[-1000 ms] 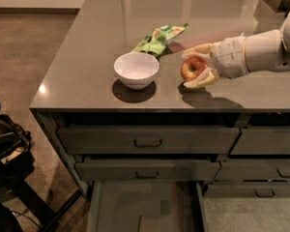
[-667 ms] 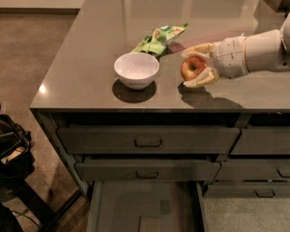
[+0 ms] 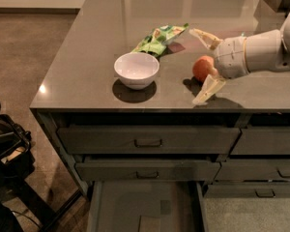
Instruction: Pick apple from bottom drawer and place on counter
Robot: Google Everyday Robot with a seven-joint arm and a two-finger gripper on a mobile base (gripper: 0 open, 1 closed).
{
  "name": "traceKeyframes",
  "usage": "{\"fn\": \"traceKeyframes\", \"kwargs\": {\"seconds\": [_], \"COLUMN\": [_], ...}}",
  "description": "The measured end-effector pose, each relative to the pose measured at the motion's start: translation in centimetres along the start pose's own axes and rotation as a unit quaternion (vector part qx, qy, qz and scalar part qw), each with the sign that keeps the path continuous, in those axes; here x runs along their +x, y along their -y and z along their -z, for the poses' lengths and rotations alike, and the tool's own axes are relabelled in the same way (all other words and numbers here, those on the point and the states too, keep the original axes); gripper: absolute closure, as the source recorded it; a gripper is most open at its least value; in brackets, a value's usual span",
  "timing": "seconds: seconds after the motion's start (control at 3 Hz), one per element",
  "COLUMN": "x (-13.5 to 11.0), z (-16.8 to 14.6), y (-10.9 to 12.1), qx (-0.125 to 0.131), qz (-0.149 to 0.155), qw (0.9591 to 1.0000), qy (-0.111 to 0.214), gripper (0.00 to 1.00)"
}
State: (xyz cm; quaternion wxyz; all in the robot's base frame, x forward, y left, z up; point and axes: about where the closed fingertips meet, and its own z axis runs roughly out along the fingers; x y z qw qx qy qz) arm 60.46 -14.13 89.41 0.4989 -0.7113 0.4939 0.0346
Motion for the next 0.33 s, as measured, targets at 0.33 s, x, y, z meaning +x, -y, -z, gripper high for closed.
{"fn": "traceKeyframes", "kwargs": {"seconds": [0.33], "x": [0.00], "z": [0.00], "y": [0.00], "qx": [0.000], "qz": [0.000], "qw": [1.0000], "qy": [0.000], "gripper": [0.00]}}
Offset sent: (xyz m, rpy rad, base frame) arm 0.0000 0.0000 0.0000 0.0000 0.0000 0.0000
